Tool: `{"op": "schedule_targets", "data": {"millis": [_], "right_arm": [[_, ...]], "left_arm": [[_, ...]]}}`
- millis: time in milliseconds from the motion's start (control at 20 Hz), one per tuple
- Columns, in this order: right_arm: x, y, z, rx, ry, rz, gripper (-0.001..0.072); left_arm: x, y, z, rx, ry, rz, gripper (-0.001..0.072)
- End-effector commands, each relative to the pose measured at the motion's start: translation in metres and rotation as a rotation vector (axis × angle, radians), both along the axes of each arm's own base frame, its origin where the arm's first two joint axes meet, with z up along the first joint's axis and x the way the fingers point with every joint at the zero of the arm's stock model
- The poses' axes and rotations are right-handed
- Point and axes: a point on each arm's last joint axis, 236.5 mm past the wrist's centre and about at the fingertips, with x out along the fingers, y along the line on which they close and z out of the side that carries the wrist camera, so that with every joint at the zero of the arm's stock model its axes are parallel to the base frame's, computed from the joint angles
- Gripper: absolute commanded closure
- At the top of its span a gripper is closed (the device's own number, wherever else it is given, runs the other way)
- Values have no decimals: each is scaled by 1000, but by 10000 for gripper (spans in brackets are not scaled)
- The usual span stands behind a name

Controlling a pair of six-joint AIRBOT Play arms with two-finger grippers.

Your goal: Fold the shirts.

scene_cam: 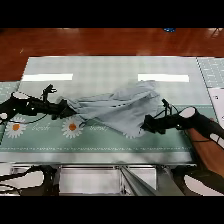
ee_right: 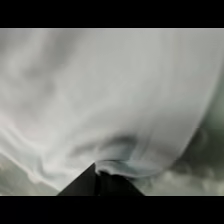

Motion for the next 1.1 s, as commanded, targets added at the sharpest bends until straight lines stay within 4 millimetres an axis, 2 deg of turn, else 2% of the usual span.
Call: {"op": "schedule_targets", "data": {"millis": [0,50,100,150,200,300,400,500,550,600,700,800,850,1050], "right_arm": [[44,36,34,71,-144,105,682],[59,41,57,90,-201,140,682],[76,41,86,93,-271,174,682],[93,38,118,82,-348,195,683],[112,31,156,60,-436,198,683],[145,11,249,-18,-651,177,683],[153,-11,349,-105,-863,158,683],[138,-28,432,-198,-1041,156,683],[125,-35,466,-243,-1115,151,683],[107,-40,499,-273,-1192,148,683],[69,-47,552,-308,-1335,120,683],[31,-62,584,-374,-1433,78,683],[14,-70,592,-409,-1462,60,683],[-49,-96,606,-517,-1510,-1,683]], "left_arm": [[10,1,10,-2,-34,4,691],[19,1,24,-22,-66,15,691],[33,1,46,-55,-116,31,691],[51,1,82,-101,-206,41,691],[69,1,126,-148,-310,52,691],[94,9,213,-152,-535,63,692],[104,17,298,-113,-725,72,692],[96,18,378,-83,-896,57,692],[88,18,410,-57,-962,46,692],[76,18,438,-12,-1025,29,692],[50,19,474,102,-1102,-13,692],[24,23,498,219,-1157,-14,692],[11,25,510,276,-1195,1,692],[-55,33,540,491,-1319,52,692]]}}
